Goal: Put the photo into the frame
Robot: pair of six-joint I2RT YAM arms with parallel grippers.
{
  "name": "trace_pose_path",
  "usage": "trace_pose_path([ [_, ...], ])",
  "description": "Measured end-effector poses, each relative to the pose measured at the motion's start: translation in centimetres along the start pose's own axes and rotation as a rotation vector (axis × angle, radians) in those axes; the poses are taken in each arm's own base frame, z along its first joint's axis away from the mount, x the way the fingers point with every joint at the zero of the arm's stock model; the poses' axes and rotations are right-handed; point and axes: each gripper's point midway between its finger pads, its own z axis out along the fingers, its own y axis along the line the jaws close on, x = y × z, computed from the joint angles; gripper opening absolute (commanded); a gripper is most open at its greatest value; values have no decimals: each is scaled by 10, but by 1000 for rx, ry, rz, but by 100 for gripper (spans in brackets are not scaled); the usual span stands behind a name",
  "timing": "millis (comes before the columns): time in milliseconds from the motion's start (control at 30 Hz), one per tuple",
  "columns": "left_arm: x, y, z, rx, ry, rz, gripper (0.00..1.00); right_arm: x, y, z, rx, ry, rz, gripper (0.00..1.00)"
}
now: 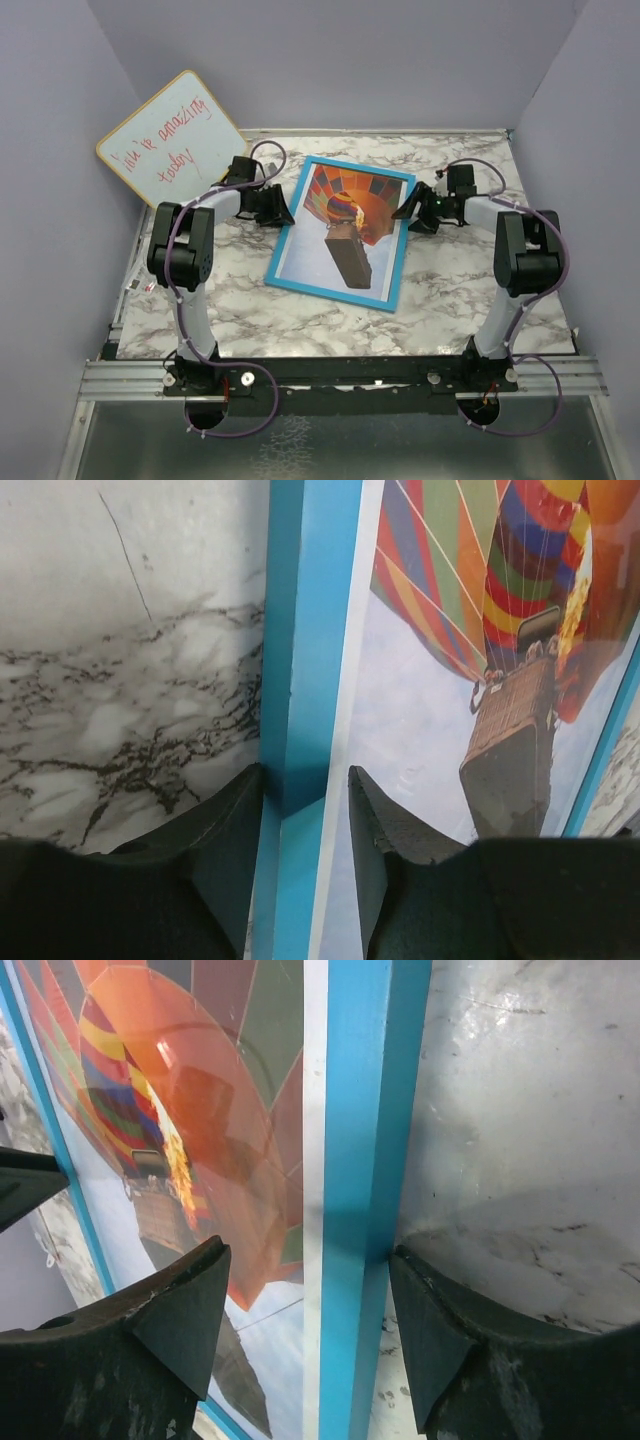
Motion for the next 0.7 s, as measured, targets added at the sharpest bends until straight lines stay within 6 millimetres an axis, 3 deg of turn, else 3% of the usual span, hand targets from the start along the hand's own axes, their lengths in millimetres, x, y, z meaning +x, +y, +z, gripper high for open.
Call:
trace_pose_path([
  [100,11,0,-5,0,4,-14,41,-1,4,2,-30,-3,9,63],
  [267,34,-2,-20,-26,20,-58,55,-11,1,-1,9,-45,38,66],
  [333,33,-3,-30,-58,1,-57,64,-18,-3,-11,70,-90,54,68],
  [467,9,-11,-63,-141,-125,-15,76,-41,10,-58,155,-252,50,70],
  [567,-13,-21,-99,-199,-252,23,98,-58,25,-108,202,-413,42,70],
  [700,-31,-36,-141,-238,-390,63,99,-62,32,-173,273,-603,58,70],
])
